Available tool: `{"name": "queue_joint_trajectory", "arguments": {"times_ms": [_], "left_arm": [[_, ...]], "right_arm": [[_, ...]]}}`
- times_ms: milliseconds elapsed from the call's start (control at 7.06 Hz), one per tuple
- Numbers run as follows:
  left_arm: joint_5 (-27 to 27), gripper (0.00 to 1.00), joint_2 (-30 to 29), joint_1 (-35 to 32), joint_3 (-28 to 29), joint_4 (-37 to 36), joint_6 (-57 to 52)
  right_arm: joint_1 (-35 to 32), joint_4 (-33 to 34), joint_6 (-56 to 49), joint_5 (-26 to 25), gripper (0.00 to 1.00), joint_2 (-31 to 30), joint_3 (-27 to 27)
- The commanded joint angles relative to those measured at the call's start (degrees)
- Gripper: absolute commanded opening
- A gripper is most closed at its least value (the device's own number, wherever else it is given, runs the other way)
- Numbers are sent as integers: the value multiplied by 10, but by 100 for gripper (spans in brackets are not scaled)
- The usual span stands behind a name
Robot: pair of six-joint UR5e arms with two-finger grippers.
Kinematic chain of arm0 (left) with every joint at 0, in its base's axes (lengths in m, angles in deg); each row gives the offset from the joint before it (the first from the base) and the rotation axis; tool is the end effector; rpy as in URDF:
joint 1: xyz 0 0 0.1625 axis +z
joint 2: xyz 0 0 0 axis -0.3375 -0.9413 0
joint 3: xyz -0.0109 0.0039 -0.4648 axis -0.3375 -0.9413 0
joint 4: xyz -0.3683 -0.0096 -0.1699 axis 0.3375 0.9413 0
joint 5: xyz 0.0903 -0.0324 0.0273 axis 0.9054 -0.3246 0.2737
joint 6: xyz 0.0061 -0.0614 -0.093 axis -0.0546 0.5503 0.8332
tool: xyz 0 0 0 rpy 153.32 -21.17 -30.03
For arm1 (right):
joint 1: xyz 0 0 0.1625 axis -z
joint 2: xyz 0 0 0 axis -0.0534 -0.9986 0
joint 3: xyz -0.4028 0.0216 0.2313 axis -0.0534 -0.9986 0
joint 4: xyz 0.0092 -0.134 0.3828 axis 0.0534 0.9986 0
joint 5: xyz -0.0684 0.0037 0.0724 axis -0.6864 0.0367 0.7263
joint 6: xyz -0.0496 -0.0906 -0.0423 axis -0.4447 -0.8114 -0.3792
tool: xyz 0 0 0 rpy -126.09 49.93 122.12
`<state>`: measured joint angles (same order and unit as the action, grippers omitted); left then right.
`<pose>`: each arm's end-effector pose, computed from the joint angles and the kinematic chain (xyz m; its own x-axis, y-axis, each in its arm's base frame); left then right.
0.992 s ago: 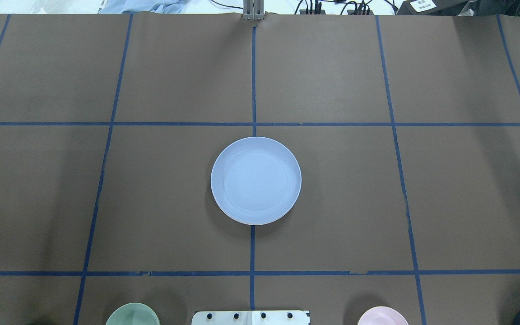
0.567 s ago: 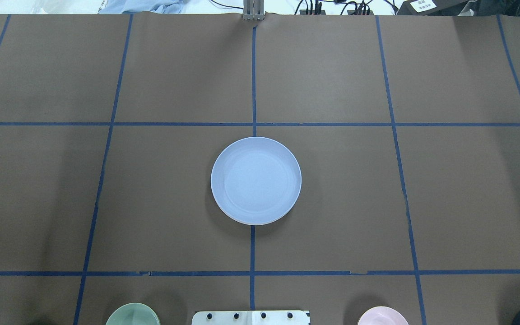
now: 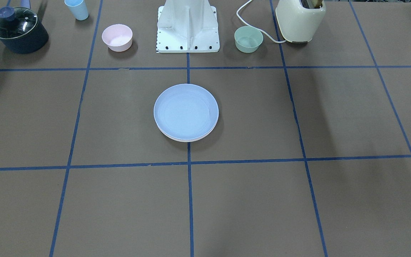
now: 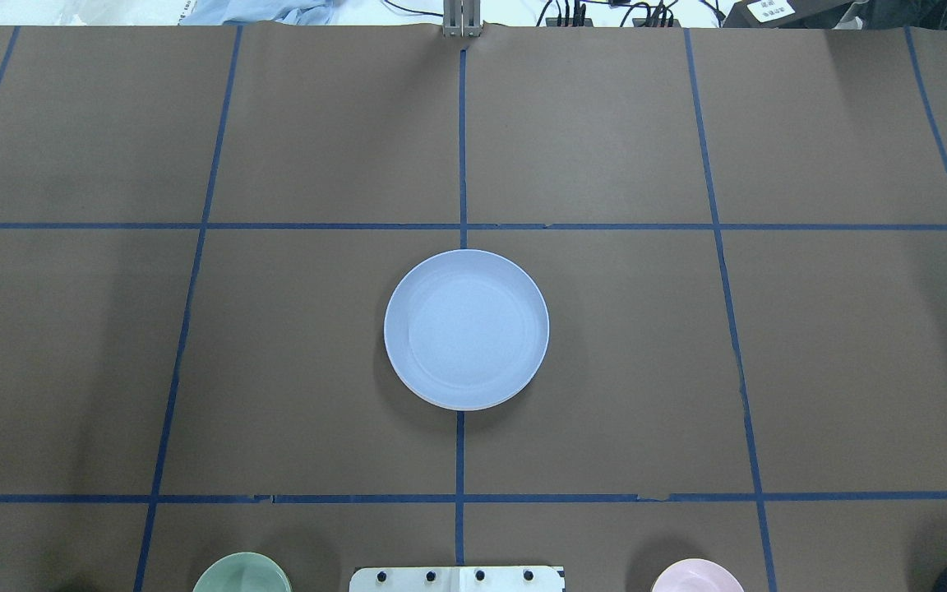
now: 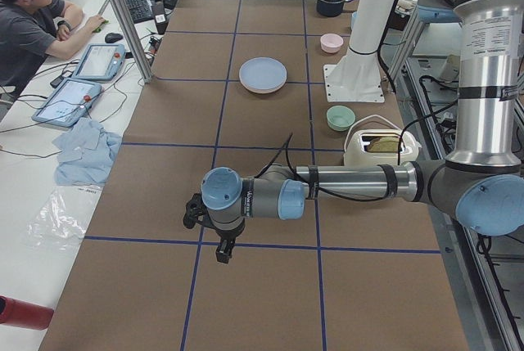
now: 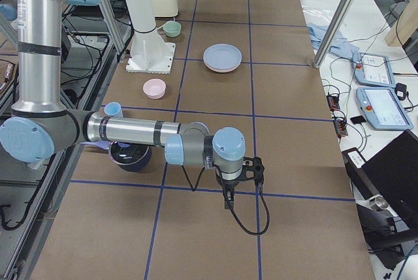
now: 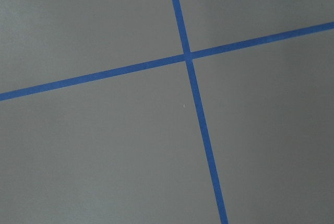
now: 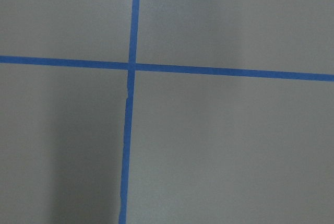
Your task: Stack three plates with pink and blue
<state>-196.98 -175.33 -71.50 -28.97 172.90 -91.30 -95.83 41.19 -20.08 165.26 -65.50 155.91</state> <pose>-0.0616 -0.4569 0.7141 0.6715 0.2169 -0.7086 -0.1257 0.9757 0.1794 0.0802 -0.4398 0.7176 0.7478 -0.0394 0.6628 -0.0148 0.9970 0.0760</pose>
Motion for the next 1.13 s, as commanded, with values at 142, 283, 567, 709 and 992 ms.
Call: {"name": "queue_joint_trajectory", "arguments": {"times_ms": [142,283,567,709,992], "left_arm": [[0,100,1,0,1,-1,0],[1,100,1,0,2,-1,0],[0,100,6,0,2,0,0],[0,100,8,0,2,-1,0],[0,100,12,0,2,-1,0]], "right_arm": [[1,-3,0,4,100,-4,0],[1,-5,-1,4,100,-5,-1],[1,-6,-2,4,100,-5,-2],[1,-6,-2,5,100,-5,-3],[1,-5,-1,6,100,-5,-3]]}}
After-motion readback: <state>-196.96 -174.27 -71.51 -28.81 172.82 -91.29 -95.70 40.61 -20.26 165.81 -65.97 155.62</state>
